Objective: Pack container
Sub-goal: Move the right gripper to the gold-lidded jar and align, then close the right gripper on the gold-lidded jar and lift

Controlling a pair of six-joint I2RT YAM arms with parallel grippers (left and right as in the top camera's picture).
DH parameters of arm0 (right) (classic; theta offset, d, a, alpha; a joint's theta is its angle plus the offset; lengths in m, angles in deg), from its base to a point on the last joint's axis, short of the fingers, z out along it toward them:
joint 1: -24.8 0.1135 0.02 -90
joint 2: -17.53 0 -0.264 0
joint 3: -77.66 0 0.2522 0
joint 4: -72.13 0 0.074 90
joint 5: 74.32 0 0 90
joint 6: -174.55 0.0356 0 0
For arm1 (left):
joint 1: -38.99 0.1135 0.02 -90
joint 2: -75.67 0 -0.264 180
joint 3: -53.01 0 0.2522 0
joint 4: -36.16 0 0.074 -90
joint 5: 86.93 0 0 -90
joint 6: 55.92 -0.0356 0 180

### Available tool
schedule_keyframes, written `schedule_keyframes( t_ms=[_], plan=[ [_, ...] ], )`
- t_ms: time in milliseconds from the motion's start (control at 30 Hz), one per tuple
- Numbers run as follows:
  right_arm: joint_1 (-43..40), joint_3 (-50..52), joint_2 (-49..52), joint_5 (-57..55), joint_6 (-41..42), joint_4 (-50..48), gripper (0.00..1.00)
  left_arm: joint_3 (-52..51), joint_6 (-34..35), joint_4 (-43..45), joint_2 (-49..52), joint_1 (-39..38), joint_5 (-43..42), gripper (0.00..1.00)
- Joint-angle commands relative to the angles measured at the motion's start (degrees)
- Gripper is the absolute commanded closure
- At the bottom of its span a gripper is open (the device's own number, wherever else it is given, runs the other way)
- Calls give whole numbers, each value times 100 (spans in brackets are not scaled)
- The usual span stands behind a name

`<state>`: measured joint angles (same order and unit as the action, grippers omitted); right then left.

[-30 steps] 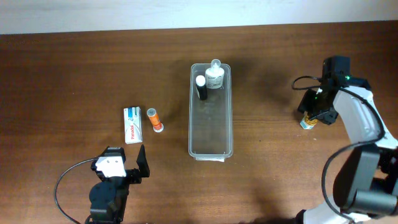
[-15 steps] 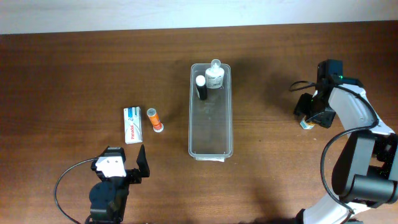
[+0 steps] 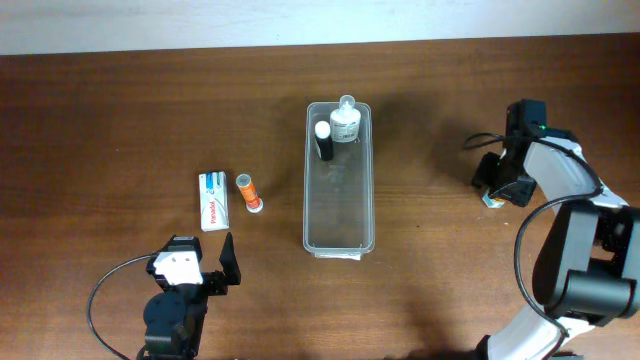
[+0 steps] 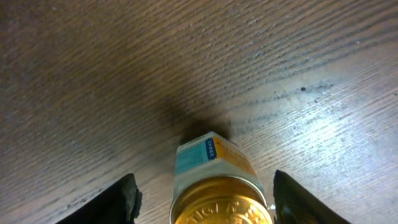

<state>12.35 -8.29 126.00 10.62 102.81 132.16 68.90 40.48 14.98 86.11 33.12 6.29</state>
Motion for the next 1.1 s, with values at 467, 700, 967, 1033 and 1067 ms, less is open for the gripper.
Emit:
schedule_keyframes(
  t_ms=[467, 700, 967, 1033, 1067],
  plan=[
    [-70, -28, 55, 85, 66, 87, 57, -24, -90, 13, -44, 2, -44, 1],
    [0, -675, -68, 927, 66, 793, 58, -24, -90, 13, -44, 2, -44, 1],
    [647, -1644, -509, 590, 44, 1646, 58, -24, -90, 13, -44, 2, -44, 1],
    [713, -1665, -516, 428, 46, 1705, 48, -24, -90, 13, -44, 2, -44, 1],
    [719, -1657, -509, 313, 48, 1751, 37, -24, -90, 13, -44, 2, -44, 1]
  ],
)
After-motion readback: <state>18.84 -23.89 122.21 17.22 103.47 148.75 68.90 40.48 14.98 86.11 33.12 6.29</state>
